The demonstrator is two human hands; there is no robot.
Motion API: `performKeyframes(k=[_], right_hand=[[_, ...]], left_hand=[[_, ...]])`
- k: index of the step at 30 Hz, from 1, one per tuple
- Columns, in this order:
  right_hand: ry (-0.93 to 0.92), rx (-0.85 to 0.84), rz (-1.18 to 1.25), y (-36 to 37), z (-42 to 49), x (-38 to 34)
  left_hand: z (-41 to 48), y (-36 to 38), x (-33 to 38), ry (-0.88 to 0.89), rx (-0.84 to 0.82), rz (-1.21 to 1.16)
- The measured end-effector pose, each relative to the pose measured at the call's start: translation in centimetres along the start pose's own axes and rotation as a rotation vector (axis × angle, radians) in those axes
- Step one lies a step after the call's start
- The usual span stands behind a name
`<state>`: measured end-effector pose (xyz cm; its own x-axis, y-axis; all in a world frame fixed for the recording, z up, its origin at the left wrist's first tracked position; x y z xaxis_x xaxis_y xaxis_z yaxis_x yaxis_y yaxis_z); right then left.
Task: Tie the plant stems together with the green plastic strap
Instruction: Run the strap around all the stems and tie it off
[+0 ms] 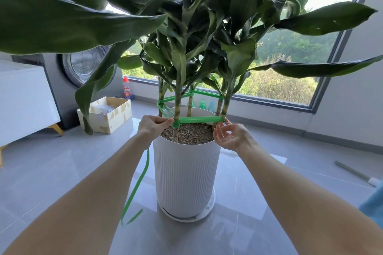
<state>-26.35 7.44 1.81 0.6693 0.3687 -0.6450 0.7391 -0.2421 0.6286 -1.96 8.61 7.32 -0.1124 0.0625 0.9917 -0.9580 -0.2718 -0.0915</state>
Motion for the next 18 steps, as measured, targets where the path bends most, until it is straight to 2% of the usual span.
performKeyframes(k=[7, 12, 18], right_hand=[[-0.041, 0.056, -0.171, 0.1, -0.4, -0.1], [-0.089, 0.094, -0.298, 0.4, -0.5, -0.4], [-0.138, 0.156, -0.402, 0.0, -0.1, -0.9]], left_hand=[[0.2, 0.1, 0.1, 0.021, -0.017, -0.003], [-0.1, 0.3, 0.2, 0.039, -0.081, 0.088], [-0.5, 0.7, -1.4, -0.063, -0.303, 0.191]])
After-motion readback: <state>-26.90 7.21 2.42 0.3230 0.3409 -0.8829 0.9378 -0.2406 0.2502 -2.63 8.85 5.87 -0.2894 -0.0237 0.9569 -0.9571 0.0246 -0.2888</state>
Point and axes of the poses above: each hand's wrist, its own z-axis towards the middle knuckle, its own y-axis out of the palm, x = y × z, the point moved 9 cm from there along z, towards the middle knuckle, and after that the axes turned 9 degrees about -z, right-handed, at the moved point
